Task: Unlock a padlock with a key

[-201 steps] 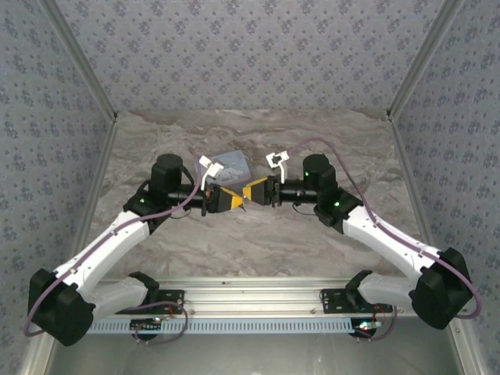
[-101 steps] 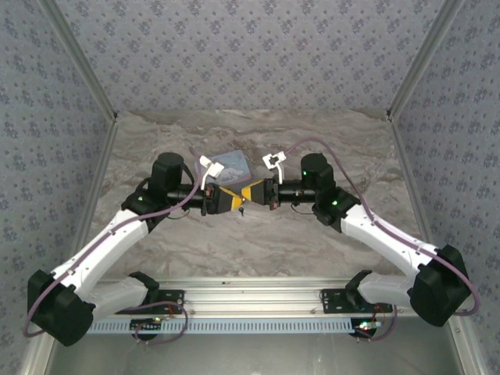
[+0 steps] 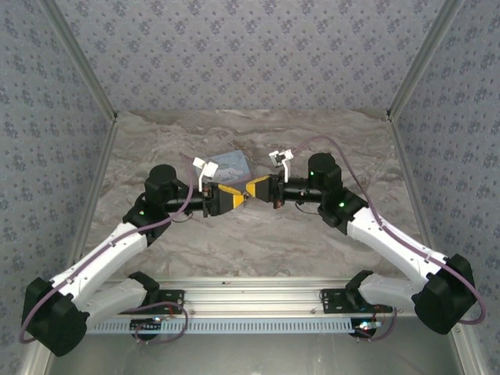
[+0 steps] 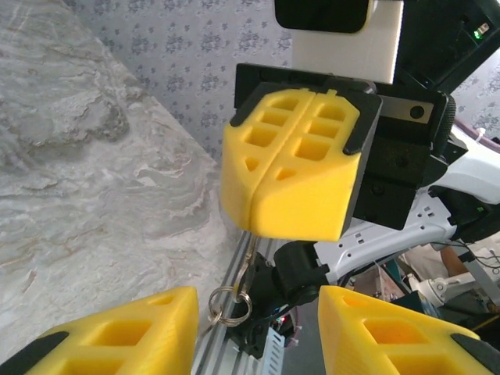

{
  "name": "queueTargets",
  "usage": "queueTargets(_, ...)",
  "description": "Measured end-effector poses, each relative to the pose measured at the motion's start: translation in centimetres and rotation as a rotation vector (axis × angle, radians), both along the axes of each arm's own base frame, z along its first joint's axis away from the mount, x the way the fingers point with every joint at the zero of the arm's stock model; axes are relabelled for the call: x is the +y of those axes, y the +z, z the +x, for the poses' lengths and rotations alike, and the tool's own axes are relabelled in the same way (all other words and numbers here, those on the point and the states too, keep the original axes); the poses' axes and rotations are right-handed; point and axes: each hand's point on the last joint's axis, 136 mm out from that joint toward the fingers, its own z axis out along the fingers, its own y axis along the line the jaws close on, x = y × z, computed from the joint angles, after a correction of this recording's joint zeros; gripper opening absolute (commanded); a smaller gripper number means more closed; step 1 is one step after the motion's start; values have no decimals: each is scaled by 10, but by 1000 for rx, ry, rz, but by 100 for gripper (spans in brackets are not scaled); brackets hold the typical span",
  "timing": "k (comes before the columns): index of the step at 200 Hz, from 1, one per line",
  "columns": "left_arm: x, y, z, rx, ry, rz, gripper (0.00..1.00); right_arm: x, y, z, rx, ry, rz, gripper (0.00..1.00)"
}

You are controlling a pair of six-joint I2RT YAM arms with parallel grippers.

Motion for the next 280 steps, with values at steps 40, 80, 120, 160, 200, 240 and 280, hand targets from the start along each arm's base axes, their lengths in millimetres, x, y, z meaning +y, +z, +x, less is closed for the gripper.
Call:
queueTargets(40,-4,4,5,-1,7,-35,45,0,9,2,-9,-7,32,0)
queueTargets(80,-5,3,6,9,5,-42,35,0,14,3,-12,-9,51,0)
queueTargets(120,-7,1,7,16,-2,-42,26,0,16,3,-14,-9,58,0)
queueTargets(160,-7,1,5,15,-10,-42,14,0,17,3,-16,-9,61,0)
queueTargets(200,-7,2,4,2,-17,-43,0,0,14,4,-12,-15,58,0)
queueTargets(240,-2,-4,3,-26,6,-2,0,-2,6,8,14,-44,37,54)
queueTargets(280,15,-30,17,30,90,97,0,-15,-19,28,76,-173,-70,71)
